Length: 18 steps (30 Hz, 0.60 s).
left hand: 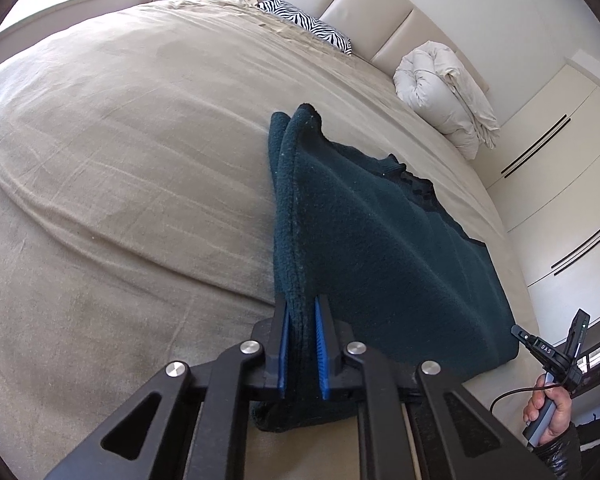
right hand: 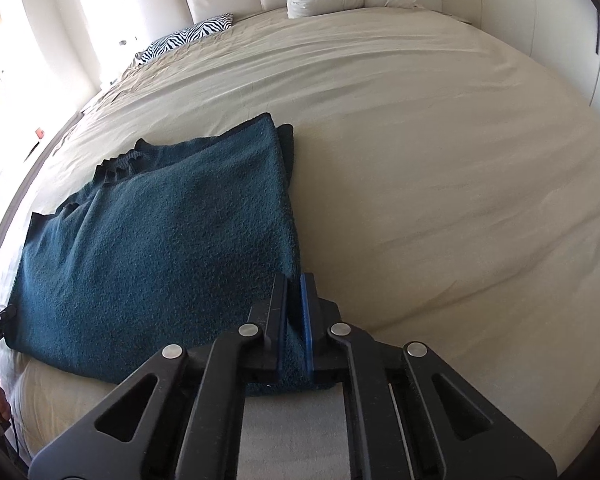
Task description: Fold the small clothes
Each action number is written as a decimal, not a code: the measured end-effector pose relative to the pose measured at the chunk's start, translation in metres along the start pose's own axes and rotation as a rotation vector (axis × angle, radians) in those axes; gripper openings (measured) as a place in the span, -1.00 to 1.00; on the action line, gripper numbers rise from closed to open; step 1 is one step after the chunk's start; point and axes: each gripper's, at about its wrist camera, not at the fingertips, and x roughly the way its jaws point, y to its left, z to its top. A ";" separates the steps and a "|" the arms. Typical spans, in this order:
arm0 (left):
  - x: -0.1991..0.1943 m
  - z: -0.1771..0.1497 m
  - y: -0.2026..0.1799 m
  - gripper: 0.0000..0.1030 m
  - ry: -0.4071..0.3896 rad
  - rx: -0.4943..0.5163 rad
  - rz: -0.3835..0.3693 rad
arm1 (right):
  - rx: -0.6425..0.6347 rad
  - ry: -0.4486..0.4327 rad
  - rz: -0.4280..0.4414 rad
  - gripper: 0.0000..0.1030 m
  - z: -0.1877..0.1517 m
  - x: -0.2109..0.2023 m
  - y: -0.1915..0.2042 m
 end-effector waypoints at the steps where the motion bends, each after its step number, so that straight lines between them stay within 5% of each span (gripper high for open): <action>1: 0.001 0.000 0.000 -0.77 0.002 0.004 0.005 | 0.004 -0.003 -0.003 -0.90 0.000 -0.001 -0.001; 18: 0.000 -0.004 0.004 -0.79 0.003 0.009 0.018 | 0.105 0.002 0.051 -0.91 -0.016 0.005 -0.026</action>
